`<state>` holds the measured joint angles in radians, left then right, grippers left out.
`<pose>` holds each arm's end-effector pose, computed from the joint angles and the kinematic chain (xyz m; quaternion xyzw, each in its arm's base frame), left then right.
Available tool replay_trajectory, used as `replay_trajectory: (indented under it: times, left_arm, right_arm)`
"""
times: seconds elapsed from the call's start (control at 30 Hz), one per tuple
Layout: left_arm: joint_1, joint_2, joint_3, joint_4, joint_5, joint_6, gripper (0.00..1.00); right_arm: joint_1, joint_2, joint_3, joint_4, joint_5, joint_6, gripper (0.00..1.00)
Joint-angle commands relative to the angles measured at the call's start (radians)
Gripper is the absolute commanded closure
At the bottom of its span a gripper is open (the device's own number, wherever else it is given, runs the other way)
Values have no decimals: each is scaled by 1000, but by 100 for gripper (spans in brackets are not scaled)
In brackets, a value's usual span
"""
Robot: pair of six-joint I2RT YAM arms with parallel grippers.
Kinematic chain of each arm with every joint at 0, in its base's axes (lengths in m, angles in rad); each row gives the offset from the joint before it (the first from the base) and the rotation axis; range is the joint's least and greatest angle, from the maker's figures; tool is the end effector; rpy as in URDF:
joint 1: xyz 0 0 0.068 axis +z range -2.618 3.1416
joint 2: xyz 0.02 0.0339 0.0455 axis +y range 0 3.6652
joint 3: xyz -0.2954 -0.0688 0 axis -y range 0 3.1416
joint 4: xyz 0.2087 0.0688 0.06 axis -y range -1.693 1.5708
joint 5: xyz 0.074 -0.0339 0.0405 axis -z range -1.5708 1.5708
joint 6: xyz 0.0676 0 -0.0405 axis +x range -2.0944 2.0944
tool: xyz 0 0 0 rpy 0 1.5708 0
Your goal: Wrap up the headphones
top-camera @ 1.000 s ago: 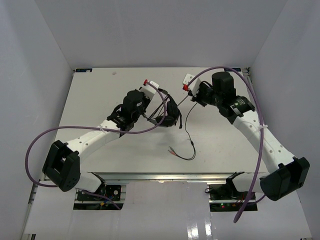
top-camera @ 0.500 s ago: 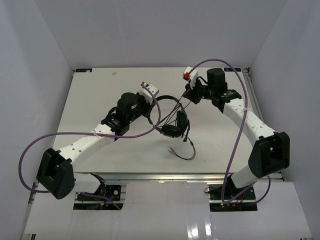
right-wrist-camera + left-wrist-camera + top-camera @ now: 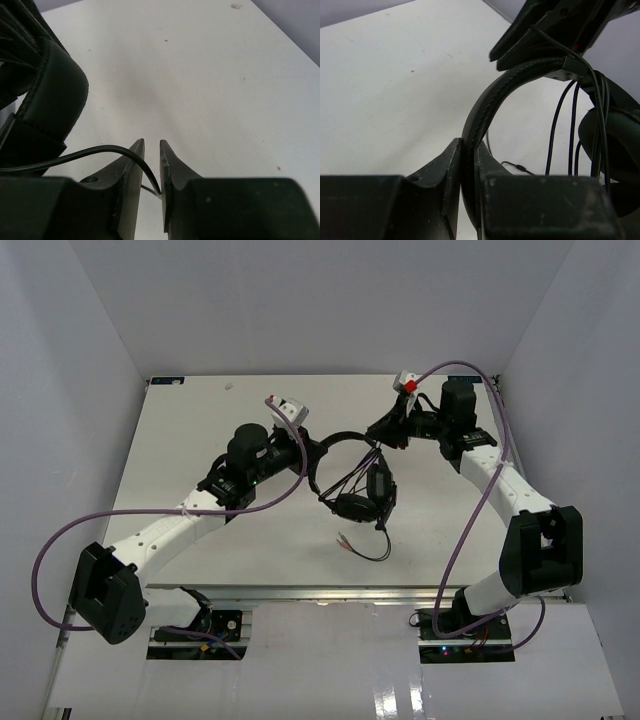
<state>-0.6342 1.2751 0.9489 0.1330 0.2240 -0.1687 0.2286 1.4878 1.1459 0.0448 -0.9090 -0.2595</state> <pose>0.2232 -0.1828 0.3592 0.2461 0.7301 -0.3262 0.5477 0.3022 0.1251 0.3606 -0.4279 0.6379 0.3447 0.5397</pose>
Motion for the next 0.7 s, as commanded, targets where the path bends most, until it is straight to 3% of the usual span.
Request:
replay_trajectory:
  times: [0.0,0.43,0.67]
  left_arm:
    - [-4,-61,96,98,100,-218,100]
    - [-4,-28,287,104,-140,-408,100]
    - [-4,25,438,44,-382,-443,100]
  right_arm:
    - [-10,53,-38,259,-219,195,71]
    - [40,185,-255,1291,-341,1072,45]
    - [154,179,-344,1338,-320,1041,45]
